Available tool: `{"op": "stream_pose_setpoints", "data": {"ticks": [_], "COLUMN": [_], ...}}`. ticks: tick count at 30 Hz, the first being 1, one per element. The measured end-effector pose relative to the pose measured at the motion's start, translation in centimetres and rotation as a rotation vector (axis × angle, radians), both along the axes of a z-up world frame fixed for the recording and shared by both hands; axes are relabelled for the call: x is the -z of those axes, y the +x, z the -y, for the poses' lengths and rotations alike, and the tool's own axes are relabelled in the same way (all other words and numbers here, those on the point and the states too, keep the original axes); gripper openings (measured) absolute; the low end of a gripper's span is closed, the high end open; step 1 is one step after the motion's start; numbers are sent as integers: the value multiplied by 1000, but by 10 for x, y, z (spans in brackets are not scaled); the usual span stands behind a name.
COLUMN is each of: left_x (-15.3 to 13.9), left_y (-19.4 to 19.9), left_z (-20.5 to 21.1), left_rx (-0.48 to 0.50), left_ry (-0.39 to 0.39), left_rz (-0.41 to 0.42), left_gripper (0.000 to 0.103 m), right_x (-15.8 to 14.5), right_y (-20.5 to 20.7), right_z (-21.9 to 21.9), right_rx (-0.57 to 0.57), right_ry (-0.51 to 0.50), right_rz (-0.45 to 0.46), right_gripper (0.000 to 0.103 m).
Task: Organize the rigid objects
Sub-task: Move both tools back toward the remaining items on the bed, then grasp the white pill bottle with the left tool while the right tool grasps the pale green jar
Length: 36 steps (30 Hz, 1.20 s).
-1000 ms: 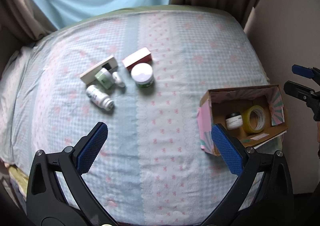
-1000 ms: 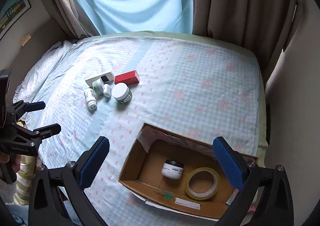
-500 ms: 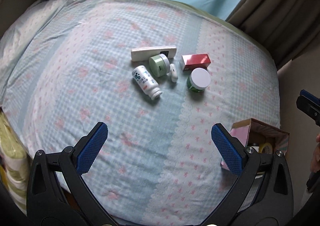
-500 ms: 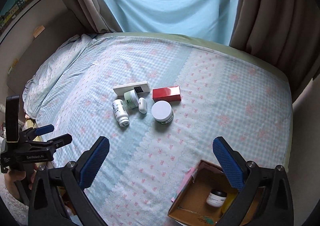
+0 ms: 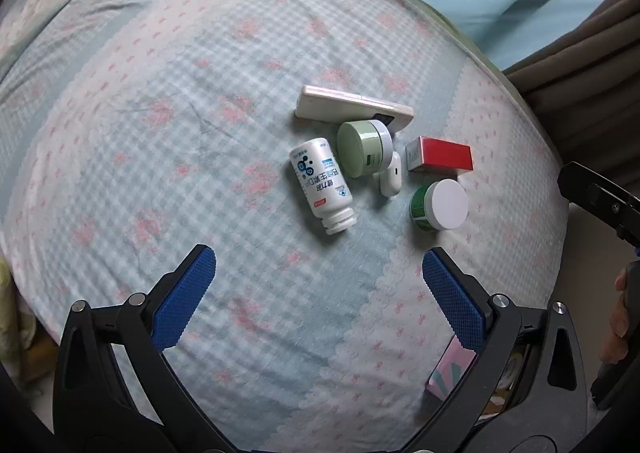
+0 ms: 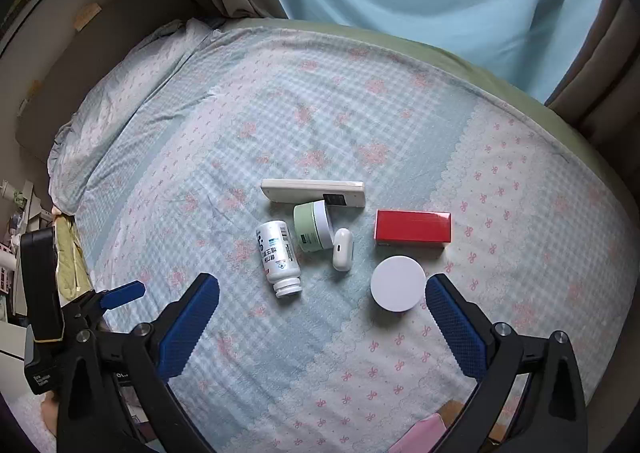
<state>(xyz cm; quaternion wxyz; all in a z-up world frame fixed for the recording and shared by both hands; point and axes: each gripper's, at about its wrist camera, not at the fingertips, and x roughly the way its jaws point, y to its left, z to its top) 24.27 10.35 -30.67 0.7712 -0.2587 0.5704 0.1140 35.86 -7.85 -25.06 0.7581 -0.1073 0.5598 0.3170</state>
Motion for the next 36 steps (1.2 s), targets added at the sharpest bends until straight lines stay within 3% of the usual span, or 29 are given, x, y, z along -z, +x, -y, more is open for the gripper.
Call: {"op": "stream_pose_setpoints", "data": {"ticks": [8,13,20,22,27,30,32,34,36], "left_x": [75,119,149,154,162,168,170,172,171], "left_y": [47,71,81,81,80,84,86,91,97], "left_z": [-13,-11,-8,-9,-14,-17,-16,-13,-6], "left_rx": [-55,-71,-122,-150,-192,-212,-213,-200,-188], "left_ry": [-65,-83,-67,-79,-90,-108,-124,-142,-134], "left_rz": [-76,-113,-121,-117,-125,-118,-111,-107,-119], "left_gripper": [103,102,96,91,79,74,66,51,50], "right_x": [69,121,166,175,194,203,208,212,216], "right_y": [50,65,75,76,77,78,78,79,79], "right_z": [-71,-100,-112,-117,-126,-131,-134,-136,-136], "right_rx": [-108,-164,-156,-161,-155,-150,-150,-144,-133], "right_ry": [-115,-179,-230,-247,-287,-308,-320,-337,-340], "right_rz": [-84,-147,-217,-233,-258,-271,-280,-280,-289], "right_gripper": [98,86,86,74,73,64,58,53,46]}}
